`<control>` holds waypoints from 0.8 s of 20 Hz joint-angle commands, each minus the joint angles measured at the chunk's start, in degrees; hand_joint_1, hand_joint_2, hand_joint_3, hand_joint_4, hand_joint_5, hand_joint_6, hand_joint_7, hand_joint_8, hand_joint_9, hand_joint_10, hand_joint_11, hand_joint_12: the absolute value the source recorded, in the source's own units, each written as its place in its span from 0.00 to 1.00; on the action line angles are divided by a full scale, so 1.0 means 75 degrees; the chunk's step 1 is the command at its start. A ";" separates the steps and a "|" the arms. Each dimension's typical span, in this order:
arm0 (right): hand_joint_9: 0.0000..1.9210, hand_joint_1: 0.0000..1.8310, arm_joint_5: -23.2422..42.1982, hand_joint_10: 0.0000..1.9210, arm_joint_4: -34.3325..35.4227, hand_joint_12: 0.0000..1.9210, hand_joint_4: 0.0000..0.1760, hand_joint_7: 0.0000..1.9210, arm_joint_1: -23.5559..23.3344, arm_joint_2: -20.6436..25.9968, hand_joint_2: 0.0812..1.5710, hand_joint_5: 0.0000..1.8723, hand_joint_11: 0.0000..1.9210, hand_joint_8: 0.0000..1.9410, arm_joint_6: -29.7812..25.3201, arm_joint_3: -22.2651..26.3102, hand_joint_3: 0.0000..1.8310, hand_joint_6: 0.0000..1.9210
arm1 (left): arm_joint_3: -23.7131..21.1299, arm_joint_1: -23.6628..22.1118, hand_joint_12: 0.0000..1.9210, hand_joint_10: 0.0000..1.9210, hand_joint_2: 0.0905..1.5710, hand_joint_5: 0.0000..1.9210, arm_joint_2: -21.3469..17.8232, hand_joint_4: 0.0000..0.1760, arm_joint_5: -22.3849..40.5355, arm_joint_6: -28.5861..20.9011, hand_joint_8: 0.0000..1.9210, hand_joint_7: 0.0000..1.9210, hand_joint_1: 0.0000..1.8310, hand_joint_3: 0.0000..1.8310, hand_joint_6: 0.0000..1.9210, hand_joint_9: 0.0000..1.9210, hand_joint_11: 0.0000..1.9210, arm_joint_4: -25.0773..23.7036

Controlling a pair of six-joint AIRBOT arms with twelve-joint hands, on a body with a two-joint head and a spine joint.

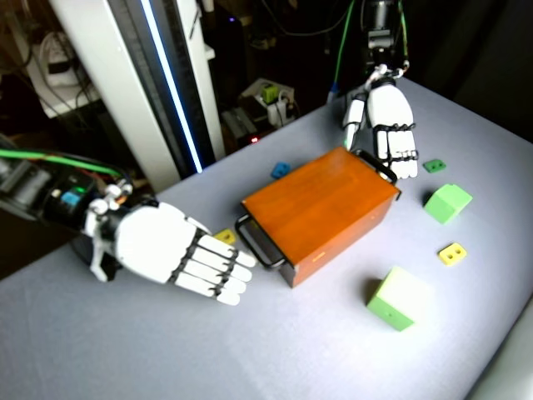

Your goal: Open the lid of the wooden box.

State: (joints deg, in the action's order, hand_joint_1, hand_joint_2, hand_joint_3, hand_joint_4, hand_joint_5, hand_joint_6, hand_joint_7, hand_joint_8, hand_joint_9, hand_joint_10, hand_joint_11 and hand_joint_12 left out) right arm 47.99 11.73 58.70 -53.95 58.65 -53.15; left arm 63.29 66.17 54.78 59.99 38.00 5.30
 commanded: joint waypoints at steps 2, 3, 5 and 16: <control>0.00 0.23 0.0739 0.00 -0.0088 0.00 0.00 0.00 -0.0115 -0.0031 0.88 0.00 0.00 0.00 -0.0029 -0.0064 0.00 0.00 | 0.0042 -0.0083 0.00 0.00 0.88 0.06 0.0103 0.00 0.0608 -0.0077 0.00 0.00 0.10 0.00 0.00 0.00 0.00 -0.0047; 0.00 0.23 0.0735 0.00 -0.0091 0.00 0.00 0.00 -0.0129 -0.0044 0.88 0.00 0.00 0.00 -0.0034 -0.0074 0.00 0.00 | 0.0044 -0.0099 0.00 0.00 0.88 0.06 0.0113 0.00 0.0585 -0.0079 0.00 0.00 0.11 0.00 0.00 0.00 0.00 -0.0078; 0.00 0.23 0.0734 0.00 -0.0103 0.00 0.00 0.00 -0.0146 -0.0056 0.88 0.00 0.00 0.00 -0.0056 -0.0087 0.00 0.00 | 0.0056 -0.0123 0.00 0.00 0.88 0.05 0.0128 0.02 0.0535 -0.0095 0.00 0.00 0.11 0.00 0.00 0.00 0.00 -0.0125; 0.00 0.23 0.0709 0.00 -0.0103 0.00 0.00 0.00 -0.0166 -0.0062 0.88 0.00 0.00 0.00 -0.0072 -0.0110 0.00 0.00 | 0.0156 -0.0242 0.00 0.00 0.86 0.00 0.0242 0.18 0.0142 -0.0124 0.00 0.00 0.21 0.00 0.00 0.00 0.00 -0.0286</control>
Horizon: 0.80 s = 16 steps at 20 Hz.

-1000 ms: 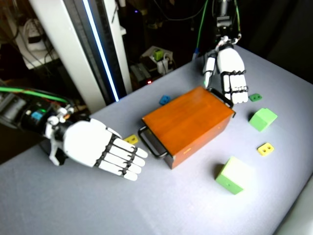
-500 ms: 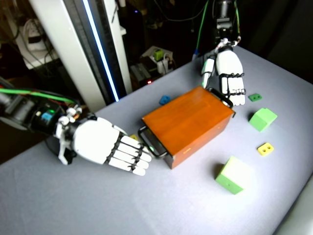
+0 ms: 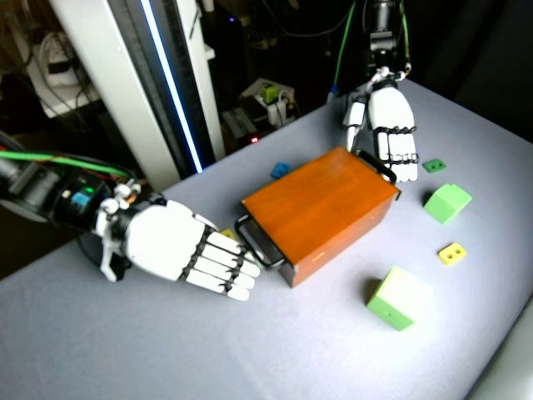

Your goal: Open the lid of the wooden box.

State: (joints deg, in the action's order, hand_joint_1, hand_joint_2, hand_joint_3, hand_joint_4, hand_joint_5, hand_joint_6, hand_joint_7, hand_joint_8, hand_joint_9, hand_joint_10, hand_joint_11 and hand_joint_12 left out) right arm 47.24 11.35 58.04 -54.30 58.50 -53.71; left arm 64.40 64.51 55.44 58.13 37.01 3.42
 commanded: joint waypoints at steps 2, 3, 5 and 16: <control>0.00 0.22 0.0806 0.00 -0.0053 0.00 0.00 0.00 -0.0091 -0.0038 0.88 0.00 0.00 0.00 -0.0054 -0.0044 0.00 0.00 | 0.0005 -0.0025 0.00 0.00 0.86 0.00 0.0154 0.19 0.0377 0.0007 0.00 0.00 0.25 0.00 0.00 0.00 0.00 -0.0059; 0.00 0.21 0.0806 0.00 -0.0053 0.00 0.00 0.00 -0.0092 -0.0040 0.88 0.00 0.00 0.00 -0.0057 -0.0044 0.00 0.00 | 0.0002 -0.0025 0.00 0.00 0.86 0.00 0.0154 0.24 0.0379 0.0006 0.00 0.00 0.26 0.00 0.00 0.00 0.00 -0.0069; 0.00 0.21 0.0810 0.00 -0.0064 0.00 0.00 0.00 -0.0093 -0.0039 0.88 0.00 0.00 0.00 -0.0093 -0.0044 0.00 0.00 | -0.0003 -0.0025 0.00 0.00 0.85 0.00 0.0154 0.30 0.0398 0.0006 0.00 0.00 0.29 0.00 0.00 0.00 0.00 -0.0074; 0.00 0.12 0.1061 0.00 -0.0095 0.00 0.00 0.00 -0.0095 0.0029 0.89 0.00 0.00 0.00 -0.0400 -0.0062 0.00 0.00 | -0.0064 -0.0022 0.00 0.00 0.88 0.00 0.0102 0.63 0.0591 0.0006 0.00 0.00 0.13 0.01 0.00 0.00 0.00 -0.0098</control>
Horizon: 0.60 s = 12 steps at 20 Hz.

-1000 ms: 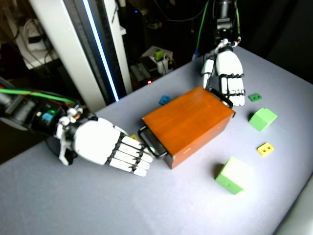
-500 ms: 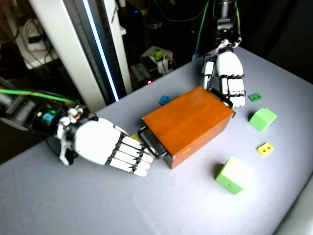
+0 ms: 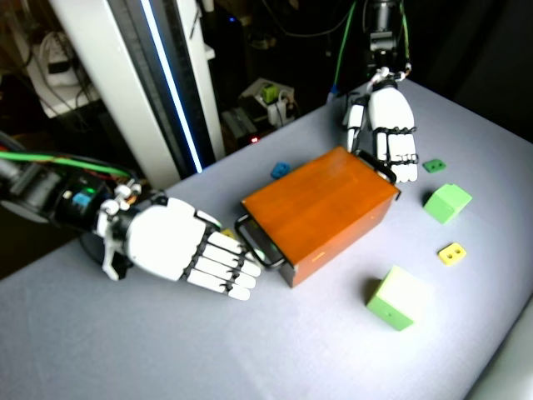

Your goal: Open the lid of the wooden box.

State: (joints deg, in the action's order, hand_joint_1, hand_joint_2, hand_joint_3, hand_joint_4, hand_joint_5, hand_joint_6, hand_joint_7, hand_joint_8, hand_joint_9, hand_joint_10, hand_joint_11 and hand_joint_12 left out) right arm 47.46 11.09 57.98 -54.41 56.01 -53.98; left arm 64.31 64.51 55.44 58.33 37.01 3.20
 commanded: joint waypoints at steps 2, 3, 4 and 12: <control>0.00 0.12 0.1105 0.00 -0.0060 0.00 0.00 0.00 -0.0085 0.0076 0.90 0.00 0.00 0.00 -0.0122 -0.0024 0.00 0.00 | -0.0064 -0.0022 0.00 0.00 0.87 0.00 0.0077 0.73 0.0609 0.0006 0.00 0.00 0.08 0.00 0.00 0.00 0.00 -0.0063; 0.00 0.10 0.1155 0.00 -0.0059 0.00 0.00 0.00 -0.0085 0.0106 0.91 0.00 0.00 0.00 -0.0133 -0.0016 0.00 0.00 | -0.0066 -0.0022 0.00 0.00 0.87 0.00 0.0072 0.83 0.0635 0.0007 0.00 0.00 0.18 0.00 0.00 0.00 0.00 -0.0052; 0.00 0.10 0.1161 0.00 -0.0058 0.00 0.00 0.00 -0.0085 0.0111 0.91 0.00 0.00 0.00 -0.0134 -0.0014 0.00 0.00 | -0.0066 -0.0022 0.00 0.00 0.87 0.00 0.0071 0.83 0.0641 0.0007 0.00 0.00 0.18 0.00 0.00 0.00 0.00 -0.0050; 0.00 0.09 0.1245 0.00 -0.0057 0.13 0.00 0.00 -0.0081 0.0141 0.93 0.00 0.00 0.00 -0.0198 -0.0003 0.00 0.00 | -0.0067 -0.0022 0.00 0.00 0.84 0.00 0.0059 0.67 0.0624 0.0007 0.00 0.00 0.32 0.00 0.00 0.00 0.00 -0.0027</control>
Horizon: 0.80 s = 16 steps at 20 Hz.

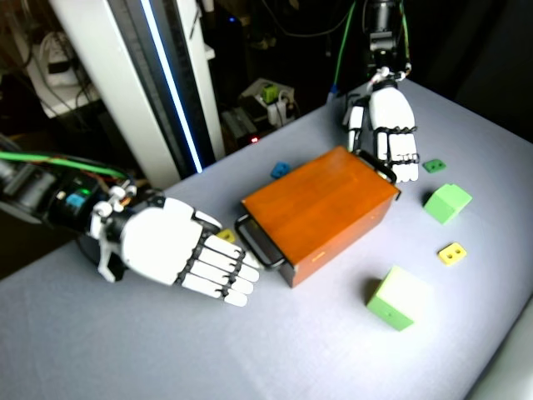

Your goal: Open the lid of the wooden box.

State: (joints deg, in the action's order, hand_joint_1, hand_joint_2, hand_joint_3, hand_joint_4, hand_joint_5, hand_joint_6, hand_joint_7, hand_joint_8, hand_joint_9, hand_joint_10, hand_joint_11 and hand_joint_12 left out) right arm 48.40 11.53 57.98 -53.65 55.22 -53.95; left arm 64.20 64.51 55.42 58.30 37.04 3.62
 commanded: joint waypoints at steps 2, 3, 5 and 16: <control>0.00 0.09 0.1118 0.00 -0.0116 0.13 0.00 0.00 -0.0058 0.0039 0.93 0.00 0.00 0.00 -0.0101 -0.0006 0.00 0.00 | -0.0043 -0.0019 0.00 0.00 0.84 0.00 0.0059 0.54 0.0440 0.0002 0.00 0.00 0.29 0.00 0.00 0.00 0.00 -0.0134; 0.00 0.09 0.1116 0.00 -0.0116 0.13 0.00 0.00 -0.0047 0.0039 0.93 0.00 0.00 0.00 -0.0108 -0.0006 0.00 0.00 | -0.0028 -0.0021 0.00 0.00 0.84 0.00 0.0062 0.54 0.0352 0.0001 0.00 0.00 0.29 0.00 0.00 0.00 0.00 -0.0173; 0.00 0.09 0.1099 0.00 -0.0116 0.00 0.00 0.00 -0.0043 0.0040 0.94 0.00 0.00 0.00 -0.0108 -0.0009 0.00 0.00 | -0.0021 -0.0025 0.00 0.00 0.82 0.00 0.0059 0.23 0.0231 0.0001 0.00 0.00 0.34 0.00 0.00 0.00 0.00 -0.0245; 0.00 0.11 0.1055 0.00 -0.0124 0.00 0.00 0.00 -0.0028 0.0041 0.93 0.00 0.00 0.00 -0.0108 -0.0032 0.00 0.00 | 0.0063 -0.0296 0.00 0.00 0.83 0.01 0.0101 0.03 -0.0316 -0.0218 0.00 0.00 0.26 0.00 0.00 0.00 0.00 -0.0867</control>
State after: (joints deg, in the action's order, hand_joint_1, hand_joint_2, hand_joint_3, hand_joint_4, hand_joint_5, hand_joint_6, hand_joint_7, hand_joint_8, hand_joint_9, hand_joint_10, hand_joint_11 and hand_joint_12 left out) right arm 48.56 11.49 58.11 -53.65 55.05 -53.98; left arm 64.64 62.26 55.07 53.56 35.83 -2.66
